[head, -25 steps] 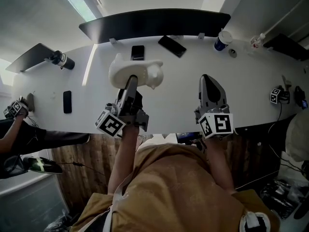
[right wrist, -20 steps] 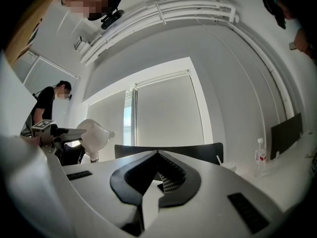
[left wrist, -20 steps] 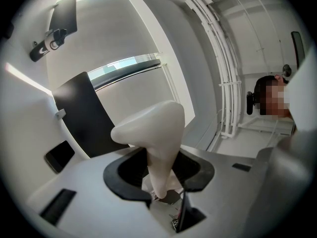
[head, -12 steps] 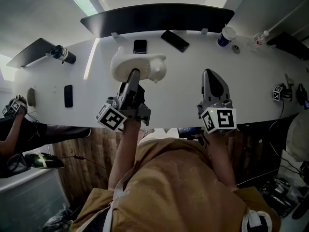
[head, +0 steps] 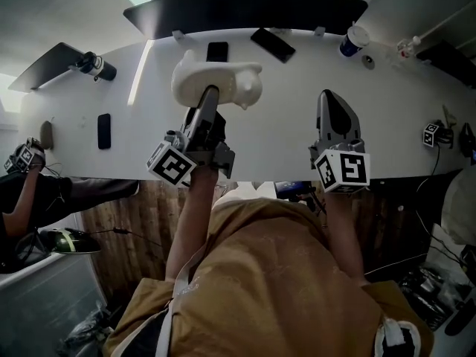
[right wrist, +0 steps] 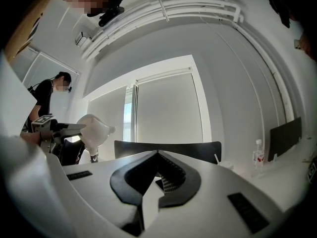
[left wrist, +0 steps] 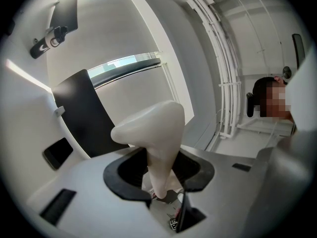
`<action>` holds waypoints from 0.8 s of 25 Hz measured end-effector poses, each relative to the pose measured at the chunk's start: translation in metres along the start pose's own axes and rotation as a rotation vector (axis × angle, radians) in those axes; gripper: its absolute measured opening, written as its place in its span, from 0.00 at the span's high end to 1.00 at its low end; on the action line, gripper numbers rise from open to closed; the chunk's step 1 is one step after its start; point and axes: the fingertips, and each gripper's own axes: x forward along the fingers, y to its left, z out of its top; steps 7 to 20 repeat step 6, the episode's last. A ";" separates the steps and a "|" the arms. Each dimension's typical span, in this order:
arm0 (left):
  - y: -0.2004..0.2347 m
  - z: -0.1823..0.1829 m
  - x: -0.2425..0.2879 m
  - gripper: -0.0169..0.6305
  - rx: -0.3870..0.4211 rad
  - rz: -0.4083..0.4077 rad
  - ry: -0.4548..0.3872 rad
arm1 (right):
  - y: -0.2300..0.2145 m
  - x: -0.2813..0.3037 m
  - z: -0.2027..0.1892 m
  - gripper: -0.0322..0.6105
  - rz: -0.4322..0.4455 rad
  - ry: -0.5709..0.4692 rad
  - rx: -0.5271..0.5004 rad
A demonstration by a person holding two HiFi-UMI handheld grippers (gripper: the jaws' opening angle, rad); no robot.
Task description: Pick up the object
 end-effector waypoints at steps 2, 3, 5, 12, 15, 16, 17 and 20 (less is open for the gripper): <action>0.000 0.000 -0.001 0.75 0.002 -0.002 0.000 | 0.000 -0.001 -0.002 0.94 0.000 0.003 0.000; 0.000 -0.001 -0.001 0.75 0.002 -0.002 -0.001 | 0.000 -0.001 -0.003 0.94 0.001 0.004 -0.001; 0.001 -0.001 -0.002 0.75 0.003 -0.001 -0.002 | 0.000 0.000 -0.004 0.94 0.004 0.006 -0.004; 0.001 -0.001 -0.001 0.75 0.003 -0.001 -0.003 | 0.001 0.000 -0.004 0.94 0.007 0.007 -0.006; 0.001 -0.001 -0.001 0.75 0.003 -0.001 -0.003 | 0.001 0.000 -0.004 0.94 0.007 0.007 -0.006; 0.001 -0.001 -0.001 0.75 0.003 -0.001 -0.003 | 0.001 0.000 -0.004 0.94 0.007 0.007 -0.006; 0.001 -0.001 -0.001 0.75 0.003 -0.001 -0.003 | 0.001 0.000 -0.004 0.94 0.007 0.007 -0.006; 0.001 -0.001 -0.001 0.75 0.003 -0.001 -0.003 | 0.001 0.000 -0.004 0.94 0.007 0.007 -0.006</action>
